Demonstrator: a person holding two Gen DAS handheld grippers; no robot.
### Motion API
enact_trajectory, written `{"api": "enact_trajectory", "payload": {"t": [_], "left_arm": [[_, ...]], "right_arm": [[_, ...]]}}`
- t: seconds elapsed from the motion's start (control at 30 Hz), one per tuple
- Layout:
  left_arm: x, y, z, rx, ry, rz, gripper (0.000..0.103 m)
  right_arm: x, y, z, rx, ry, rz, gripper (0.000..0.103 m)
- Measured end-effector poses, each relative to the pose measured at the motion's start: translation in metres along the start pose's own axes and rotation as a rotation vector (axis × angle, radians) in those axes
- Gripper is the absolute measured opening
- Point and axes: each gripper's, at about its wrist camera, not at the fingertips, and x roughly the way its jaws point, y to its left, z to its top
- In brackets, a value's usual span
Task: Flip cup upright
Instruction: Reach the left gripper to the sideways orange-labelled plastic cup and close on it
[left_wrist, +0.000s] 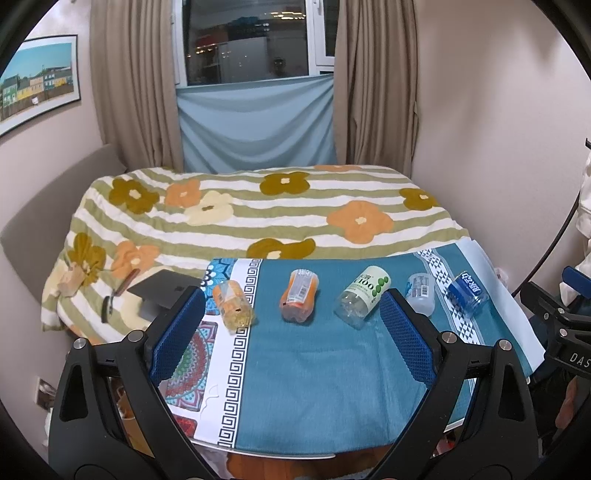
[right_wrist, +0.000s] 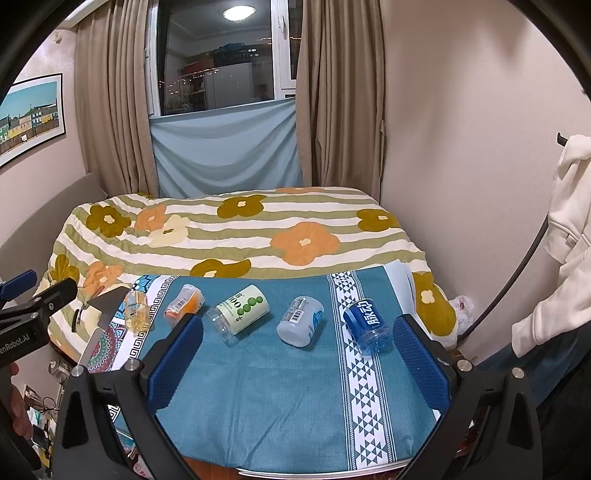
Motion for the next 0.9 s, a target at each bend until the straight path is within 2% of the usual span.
{"api": "enact_trajectory", "payload": {"t": [0.17,0.4,0.57,0.9], "left_arm": [[0.004,0.004,0.001,-0.014,0.009,0.006,0.101],[0.031,0.025,0.015,-0.060,0.090,0.027,0.101],[0.067,0.043,0.021,-0.086,0.172,0.048,0.101],[0.172,0.084,0.010,-0.175,0.378,0.068,0.101]], "right_arm": [[0.010,0.007,0.004,-0.007,0.016,0.023,0.103],[0.030,0.014,0.008,-0.032,0.052,0.073,0.103],[0.057,0.022,0.004,-0.050,0.099,0.106,0.103],[0.129,0.050,-0.027,-0.081,0.193,0.184,0.103]]}}
